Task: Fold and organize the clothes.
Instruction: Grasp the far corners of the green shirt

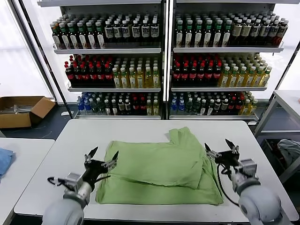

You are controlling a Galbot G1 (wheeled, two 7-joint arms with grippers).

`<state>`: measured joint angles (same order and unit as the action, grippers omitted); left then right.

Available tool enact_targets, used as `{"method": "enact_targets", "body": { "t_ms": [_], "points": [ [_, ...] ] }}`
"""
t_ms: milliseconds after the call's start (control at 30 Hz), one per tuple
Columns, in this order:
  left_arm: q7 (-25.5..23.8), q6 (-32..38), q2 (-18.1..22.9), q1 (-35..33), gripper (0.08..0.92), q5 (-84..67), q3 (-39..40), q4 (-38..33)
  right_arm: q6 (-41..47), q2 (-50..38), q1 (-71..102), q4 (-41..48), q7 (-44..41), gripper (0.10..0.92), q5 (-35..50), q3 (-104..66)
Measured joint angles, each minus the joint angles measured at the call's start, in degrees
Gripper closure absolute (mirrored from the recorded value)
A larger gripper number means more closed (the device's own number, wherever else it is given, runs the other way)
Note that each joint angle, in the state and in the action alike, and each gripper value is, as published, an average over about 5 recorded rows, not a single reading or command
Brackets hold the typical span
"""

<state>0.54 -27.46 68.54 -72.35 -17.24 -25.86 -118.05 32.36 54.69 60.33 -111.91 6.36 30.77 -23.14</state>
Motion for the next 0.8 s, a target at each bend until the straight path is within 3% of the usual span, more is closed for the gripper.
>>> {"method": "enact_targets", "body": {
  "t_ms": [400, 800],
  "points": [
    [-1.59, -2.80, 0.00, 19.38, 0.177, -2.69, 6.57, 20.61, 0.43, 3.22, -20.85, 21.63, -2.10, 0.203, 0.88, 13.33],
    [-2.12, -4.06, 0.48, 26.86, 0.177, -2.65, 9.52, 31.51, 0.55, 10.46, -30.25, 36.79, -3.14, 0.203, -1.53, 17.38]
  ]
}}
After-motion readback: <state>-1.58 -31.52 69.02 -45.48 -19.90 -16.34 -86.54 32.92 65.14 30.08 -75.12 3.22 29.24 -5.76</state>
